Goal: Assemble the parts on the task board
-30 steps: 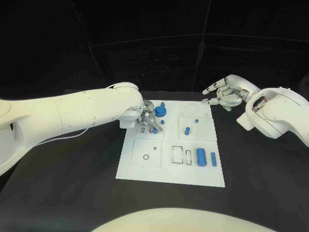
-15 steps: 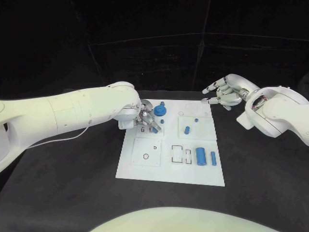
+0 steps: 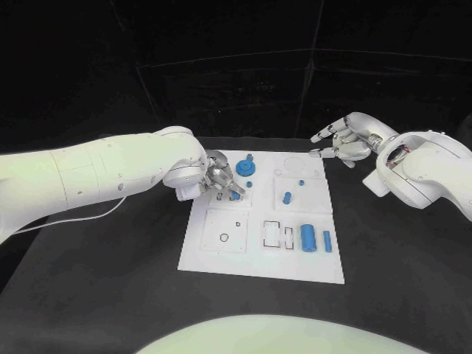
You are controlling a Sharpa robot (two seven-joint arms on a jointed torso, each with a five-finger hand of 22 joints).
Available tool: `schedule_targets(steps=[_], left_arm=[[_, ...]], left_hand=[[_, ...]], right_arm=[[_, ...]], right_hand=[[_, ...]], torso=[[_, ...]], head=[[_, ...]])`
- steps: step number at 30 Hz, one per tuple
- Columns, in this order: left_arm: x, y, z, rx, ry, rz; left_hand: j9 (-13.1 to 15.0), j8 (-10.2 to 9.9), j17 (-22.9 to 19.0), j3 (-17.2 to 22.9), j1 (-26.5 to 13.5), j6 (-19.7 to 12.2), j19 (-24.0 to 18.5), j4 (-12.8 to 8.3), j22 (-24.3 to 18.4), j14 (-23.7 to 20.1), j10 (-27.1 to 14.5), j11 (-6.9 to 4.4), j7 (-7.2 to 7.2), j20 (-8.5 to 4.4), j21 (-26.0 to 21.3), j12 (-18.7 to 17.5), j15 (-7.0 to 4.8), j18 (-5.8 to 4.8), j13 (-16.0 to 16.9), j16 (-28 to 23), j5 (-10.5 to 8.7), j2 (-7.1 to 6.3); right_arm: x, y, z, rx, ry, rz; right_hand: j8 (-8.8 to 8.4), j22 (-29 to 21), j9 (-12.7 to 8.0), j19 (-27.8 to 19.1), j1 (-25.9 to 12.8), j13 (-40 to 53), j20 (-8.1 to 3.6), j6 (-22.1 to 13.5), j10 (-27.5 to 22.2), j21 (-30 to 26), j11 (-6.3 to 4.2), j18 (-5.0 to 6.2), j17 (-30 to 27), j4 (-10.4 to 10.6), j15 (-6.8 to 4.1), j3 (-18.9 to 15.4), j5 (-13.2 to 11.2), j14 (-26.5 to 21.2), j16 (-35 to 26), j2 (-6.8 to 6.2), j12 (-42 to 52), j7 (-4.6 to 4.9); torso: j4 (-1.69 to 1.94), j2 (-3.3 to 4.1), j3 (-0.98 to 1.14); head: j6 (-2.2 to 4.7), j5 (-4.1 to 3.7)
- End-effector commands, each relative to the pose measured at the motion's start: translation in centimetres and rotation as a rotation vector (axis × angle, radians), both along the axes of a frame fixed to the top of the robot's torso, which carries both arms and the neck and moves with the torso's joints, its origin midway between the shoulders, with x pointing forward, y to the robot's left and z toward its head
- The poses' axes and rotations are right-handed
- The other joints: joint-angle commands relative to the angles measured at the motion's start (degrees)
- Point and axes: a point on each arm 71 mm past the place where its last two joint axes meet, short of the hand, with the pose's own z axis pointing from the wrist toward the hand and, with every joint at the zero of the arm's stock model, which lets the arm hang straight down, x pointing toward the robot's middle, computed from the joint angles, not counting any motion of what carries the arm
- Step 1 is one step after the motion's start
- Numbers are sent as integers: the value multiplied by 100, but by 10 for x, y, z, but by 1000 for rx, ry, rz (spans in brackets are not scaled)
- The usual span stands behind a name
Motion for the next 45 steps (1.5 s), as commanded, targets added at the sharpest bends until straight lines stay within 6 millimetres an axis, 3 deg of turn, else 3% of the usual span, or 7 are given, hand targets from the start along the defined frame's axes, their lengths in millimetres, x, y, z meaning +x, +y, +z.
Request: schedule_targets(steps=[1, 9, 19, 45], left_arm=[[3, 4, 4, 21, -101, 26], [3, 9, -3, 80, -160, 19], [2, 7, -6, 113, -172, -3], [-2, 4, -12, 144, -113, -56]], left_hand=[[37, 35, 1509, 881, -152, 11, -20, -606, 8, 605, 35, 5, -16, 18, -16, 31, -7, -39, -15, 18, -8, -107], [53, 51, 1509, 1079, -210, 15, -16, -635, 18, 605, 47, 2, -18, 15, -15, 40, -4, -39, -8, 18, -4, -181], [76, 71, 1509, 1368, -304, 19, -11, -675, 28, 605, 60, 0, -16, 14, -18, 46, -4, -40, -9, 18, -5, -293], [85, 78, 1509, 1496, -339, 20, -8, -702, 36, 605, 61, -1, -17, 15, -19, 42, -4, -41, -17, 18, -6, -340]], right_arm=[[0, 0, 1, 5, 7, 3], [0, 0, 1, 7, 9, 1], [0, 0, 1, 8, 9, 2], [0, 0, 0, 6, 13, 5]], right_hand=[[38, -6, -2, -2, 54, -6, -22, -36, -25, -19, -15, 63, -1, 42, -36, 6, 31, 202, -18, -17, 1, -1], [38, -6, -2, -2, 54, -6, -22, -36, -25, -19, -15, 63, -1, 42, -36, 6, 31, 202, -18, -17, 1, -1], [38, -6, -2, -2, 54, -6, -22, -36, -25, -19, -15, 63, -1, 42, -36, 6, 31, 202, -18, -17, 1, -1], [41, -5, -2, 2, 64, -5, -23, -36, -23, -21, -16, 62, 2, 40, -38, 6, 31, 203, -18, -21, 5, -2]], torso=[[13, -7, 0], [5, -7, -10], [-18, 4, -7], [-16, -1, -7]], head=[[-12, -5], [-17, 30], [-9, 57], [-41, 74]])
